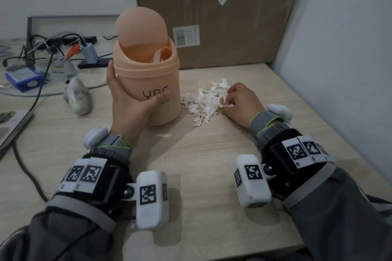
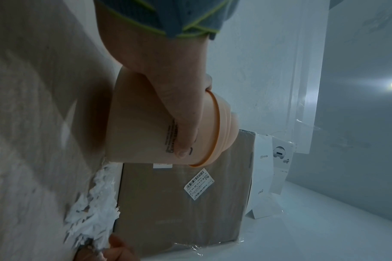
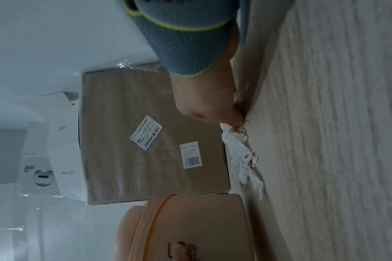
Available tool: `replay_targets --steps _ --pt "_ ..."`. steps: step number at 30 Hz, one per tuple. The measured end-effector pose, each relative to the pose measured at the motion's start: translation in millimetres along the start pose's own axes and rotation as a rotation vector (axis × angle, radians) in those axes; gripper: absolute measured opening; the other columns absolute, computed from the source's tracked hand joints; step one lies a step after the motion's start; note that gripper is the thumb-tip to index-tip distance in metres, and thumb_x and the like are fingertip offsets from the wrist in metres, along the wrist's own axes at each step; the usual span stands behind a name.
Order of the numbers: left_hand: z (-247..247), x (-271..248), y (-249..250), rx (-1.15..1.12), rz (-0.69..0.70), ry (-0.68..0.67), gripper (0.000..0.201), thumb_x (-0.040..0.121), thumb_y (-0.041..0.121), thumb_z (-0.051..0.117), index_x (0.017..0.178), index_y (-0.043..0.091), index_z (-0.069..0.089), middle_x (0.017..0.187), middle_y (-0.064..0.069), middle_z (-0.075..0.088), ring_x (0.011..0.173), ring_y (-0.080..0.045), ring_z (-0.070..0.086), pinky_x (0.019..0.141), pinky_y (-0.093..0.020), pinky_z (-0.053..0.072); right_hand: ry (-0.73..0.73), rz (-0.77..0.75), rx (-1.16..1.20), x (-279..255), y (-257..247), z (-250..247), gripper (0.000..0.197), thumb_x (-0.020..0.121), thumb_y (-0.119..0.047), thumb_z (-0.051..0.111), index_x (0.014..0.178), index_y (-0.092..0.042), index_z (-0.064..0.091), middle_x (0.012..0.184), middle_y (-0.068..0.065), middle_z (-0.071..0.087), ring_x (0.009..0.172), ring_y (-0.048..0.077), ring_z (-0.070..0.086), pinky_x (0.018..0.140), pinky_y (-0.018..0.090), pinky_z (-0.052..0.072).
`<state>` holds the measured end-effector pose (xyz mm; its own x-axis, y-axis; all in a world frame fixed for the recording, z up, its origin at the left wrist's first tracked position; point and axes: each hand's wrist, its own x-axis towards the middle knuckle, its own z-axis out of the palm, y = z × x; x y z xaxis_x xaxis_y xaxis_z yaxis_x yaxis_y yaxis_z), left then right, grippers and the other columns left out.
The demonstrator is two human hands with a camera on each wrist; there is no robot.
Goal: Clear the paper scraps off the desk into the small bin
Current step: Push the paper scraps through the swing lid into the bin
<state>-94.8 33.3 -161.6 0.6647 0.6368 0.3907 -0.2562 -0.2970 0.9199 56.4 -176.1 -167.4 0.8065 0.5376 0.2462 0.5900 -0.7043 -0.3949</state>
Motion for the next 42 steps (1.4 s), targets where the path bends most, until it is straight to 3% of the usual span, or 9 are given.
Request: replay_targets --steps 4,8,13,16,22,29,32,34,42 --pt "0.9 0.2 1.3 0.005 0.013 -0.007 0.133 0.053 0.039 0.090 0.157 0.031 0.007 0.150 0.010 0.040 0.132 -0.005 0.048 0.111 -0.042 0.046 0.065 0.040 0.094 -0.7 -0.4 1.3 0.011 0.080 -0.015 0.064 0.086 -0.007 0.068 0.111 0.009 0.064 0.104 0.026 0.058 0.083 0.025 0.041" --pt "1.3 -0.1 2.1 0.003 0.017 0.000 0.133 0.052 0.040 0.090 0.157 0.031 0.008 0.150 0.010 0.040 0.132 -0.004 0.048 0.111 -0.042 0.046 0.213 0.181 0.326 -2.5 -6.5 -6.0 0.007 0.080 -0.014 0.059 0.075 -0.009 0.061 0.075 0.004 0.059 0.071 0.020 0.052 0.054 0.015 0.035" --pt "2.1 -0.1 1.4 -0.003 0.011 -0.002 0.133 0.052 0.040 0.090 0.157 0.032 0.008 0.150 0.010 0.040 0.133 -0.006 0.048 0.111 -0.044 0.046 0.252 0.455 0.967 -2.8 -5.5 -8.2 0.011 0.084 -0.010 0.053 0.076 -0.016 0.049 0.048 -0.003 0.065 0.066 0.025 0.071 0.054 0.035 0.049" --pt "2.4 0.1 0.9 -0.007 0.006 -0.004 0.134 0.052 0.040 0.090 0.157 0.031 0.008 0.150 0.009 0.040 0.133 -0.007 0.047 0.111 -0.045 0.045 0.251 0.509 1.078 1.0 -0.1 -6.0 0.011 0.086 -0.007 0.052 0.089 -0.017 0.056 0.052 -0.003 0.069 0.069 0.027 0.067 0.056 0.037 0.049" --pt "1.7 0.7 0.4 -0.010 0.003 -0.004 0.134 0.052 0.040 0.091 0.157 0.031 0.008 0.151 0.009 0.039 0.134 -0.008 0.047 0.111 -0.045 0.045 0.297 0.627 1.333 3.5 -0.5 -7.4 0.029 0.087 0.005 0.042 0.100 -0.002 0.067 0.077 0.006 0.066 0.044 0.004 0.054 0.040 0.013 0.040" --pt "2.2 0.9 -1.7 -0.005 0.012 -0.004 0.133 0.053 0.039 0.091 0.157 0.031 0.009 0.151 0.008 0.040 0.134 -0.008 0.048 0.111 -0.045 0.045 0.249 0.697 1.786 4.2 4.3 -16.7 0.014 0.076 -0.002 0.035 0.069 -0.008 0.045 0.065 0.006 0.047 0.032 0.010 0.040 0.034 0.014 0.026" --pt "2.5 1.1 -1.3 0.011 0.008 -0.015 0.135 0.052 0.040 0.091 0.157 0.031 0.007 0.152 0.008 0.038 0.136 -0.010 0.046 0.112 -0.046 0.044 0.205 0.682 1.738 3.7 4.6 -19.3 0.015 0.086 -0.019 0.052 0.073 -0.012 0.048 0.064 0.001 0.048 0.040 0.009 0.040 0.035 0.016 0.027" --pt "3.3 0.6 -1.5 0.026 0.013 -0.020 0.135 0.051 0.042 0.090 0.157 0.031 0.007 0.153 0.008 0.037 0.137 -0.011 0.045 0.112 -0.047 0.043 0.203 0.646 1.648 3.3 2.8 -19.8 0.011 0.085 -0.013 0.062 0.077 -0.011 0.055 0.067 0.000 0.049 0.046 0.007 0.040 0.035 0.017 0.028" --pt "5.7 -0.5 -1.4 0.060 0.031 -0.045 0.135 0.051 0.043 0.090 0.156 0.034 0.006 0.157 0.007 0.032 0.142 -0.013 0.039 0.117 -0.047 0.038 0.200 0.480 1.642 4.7 -11.2 -28.7 0.018 0.095 0.001 0.040 0.086 -0.006 0.055 0.078 0.005 0.050 0.045 0.004 0.050 0.041 0.013 0.037"
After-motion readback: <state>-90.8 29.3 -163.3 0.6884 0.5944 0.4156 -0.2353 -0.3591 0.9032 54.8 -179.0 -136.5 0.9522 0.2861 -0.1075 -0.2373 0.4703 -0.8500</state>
